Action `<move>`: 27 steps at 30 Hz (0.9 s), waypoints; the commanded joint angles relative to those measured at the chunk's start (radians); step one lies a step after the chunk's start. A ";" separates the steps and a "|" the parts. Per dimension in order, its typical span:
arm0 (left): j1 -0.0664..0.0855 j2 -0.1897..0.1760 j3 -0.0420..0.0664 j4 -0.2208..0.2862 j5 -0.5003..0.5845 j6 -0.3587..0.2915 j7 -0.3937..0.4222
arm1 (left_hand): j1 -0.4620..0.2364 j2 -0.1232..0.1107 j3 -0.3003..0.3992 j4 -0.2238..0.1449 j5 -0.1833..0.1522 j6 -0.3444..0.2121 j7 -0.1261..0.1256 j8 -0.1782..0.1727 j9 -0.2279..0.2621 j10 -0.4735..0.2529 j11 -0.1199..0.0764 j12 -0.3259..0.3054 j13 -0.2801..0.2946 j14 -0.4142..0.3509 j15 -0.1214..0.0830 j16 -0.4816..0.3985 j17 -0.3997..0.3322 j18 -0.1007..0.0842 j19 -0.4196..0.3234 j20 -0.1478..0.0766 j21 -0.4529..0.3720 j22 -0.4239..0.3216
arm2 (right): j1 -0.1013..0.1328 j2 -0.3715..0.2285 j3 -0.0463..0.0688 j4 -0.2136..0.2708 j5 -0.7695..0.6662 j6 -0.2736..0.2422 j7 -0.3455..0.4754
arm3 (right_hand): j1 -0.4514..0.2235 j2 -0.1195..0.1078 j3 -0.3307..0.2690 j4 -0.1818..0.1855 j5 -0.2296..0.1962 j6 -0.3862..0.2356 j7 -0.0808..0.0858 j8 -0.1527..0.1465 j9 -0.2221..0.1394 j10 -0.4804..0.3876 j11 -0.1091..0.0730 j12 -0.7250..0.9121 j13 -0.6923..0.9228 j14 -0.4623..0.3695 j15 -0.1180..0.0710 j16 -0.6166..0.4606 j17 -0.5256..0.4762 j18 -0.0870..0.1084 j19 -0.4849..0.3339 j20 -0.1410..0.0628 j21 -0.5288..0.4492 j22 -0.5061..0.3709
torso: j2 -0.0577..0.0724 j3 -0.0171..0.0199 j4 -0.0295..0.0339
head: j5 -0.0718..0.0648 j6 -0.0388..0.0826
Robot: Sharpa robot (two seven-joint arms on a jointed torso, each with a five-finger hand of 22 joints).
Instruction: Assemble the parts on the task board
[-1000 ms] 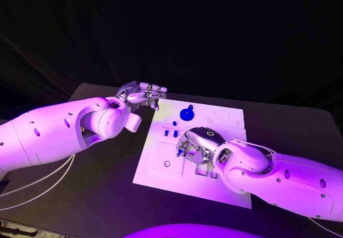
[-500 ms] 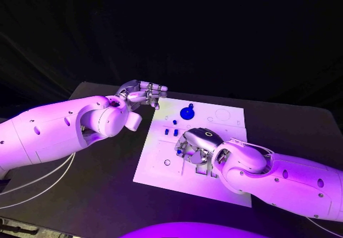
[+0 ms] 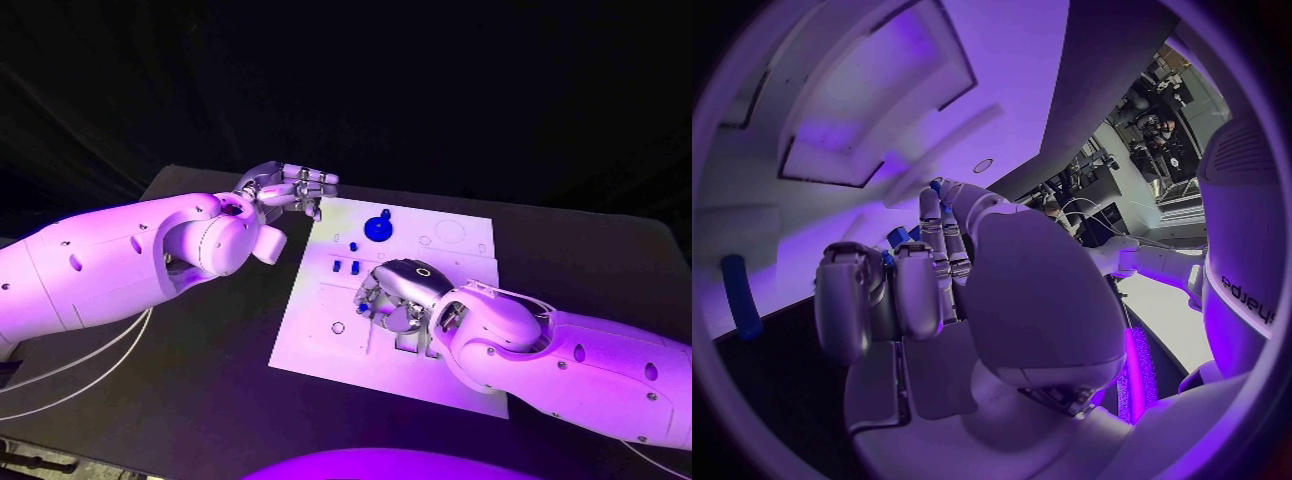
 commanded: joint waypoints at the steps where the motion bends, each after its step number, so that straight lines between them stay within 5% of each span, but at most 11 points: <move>1: 0.001 0.002 0.001 0.001 0.004 0.017 0.004 | 0.004 0.008 -0.001 -0.007 0.003 -0.006 0.001 -0.005 -0.001 -0.008 -0.001 0.001 0.001 -0.007 0.003 -0.006 -0.001 0.013 0.005 0.000 -0.003 -0.001 | -0.002 -0.002 -0.001 0.003 -0.004 -0.026 0.002 | -0.010 -0.001 0.008 -0.002 0.007 0.007 -0.001 -0.001 0.002 0.010 0.001 -0.006 -0.001 0.043 -0.007 0.004 0.000 -0.011 0.033 -0.005 0.004 0.202 | 0.001 -0.0002 -0.0005 | -0.001 0.003; 12: 0.001 0.002 0.001 -0.001 0.004 0.019 0.004 | 0.004 0.008 -0.001 -0.007 0.003 -0.006 0.001 -0.005 -0.001 -0.008 -0.001 0.001 0.001 -0.007 0.003 -0.006 -0.001 0.013 0.005 0.000 -0.003 -0.001 | -0.003 -0.008 -0.001 0.012 0.010 -0.057 0.014 | -0.014 -0.001 0.008 -0.002 0.008 0.008 -0.001 -0.001 0.002 0.011 0.001 -0.006 -0.001 0.043 -0.007 0.005 0.001 -0.011 0.033 -0.005 0.005 0.202 | 0.000 -0.0004 0.0003 | 0.000 0.001; 27: 0.001 0.001 0.001 -0.004 0.004 0.022 0.001 | 0.004 0.009 -0.002 -0.008 0.003 -0.006 0.002 -0.005 -0.001 -0.010 0.000 0.003 0.002 -0.007 0.003 -0.006 -0.002 0.013 0.005 0.000 -0.004 -0.002 | -0.004 -0.005 -0.001 0.009 0.034 -0.025 0.020 | -0.021 -0.001 0.006 -0.002 0.008 0.009 -0.002 -0.002 0.003 0.011 0.001 -0.007 -0.001 0.043 -0.008 0.005 0.000 -0.011 0.033 -0.005 0.004 0.202 | 0.000 -0.0011 0.0009 | 0.003 -0.005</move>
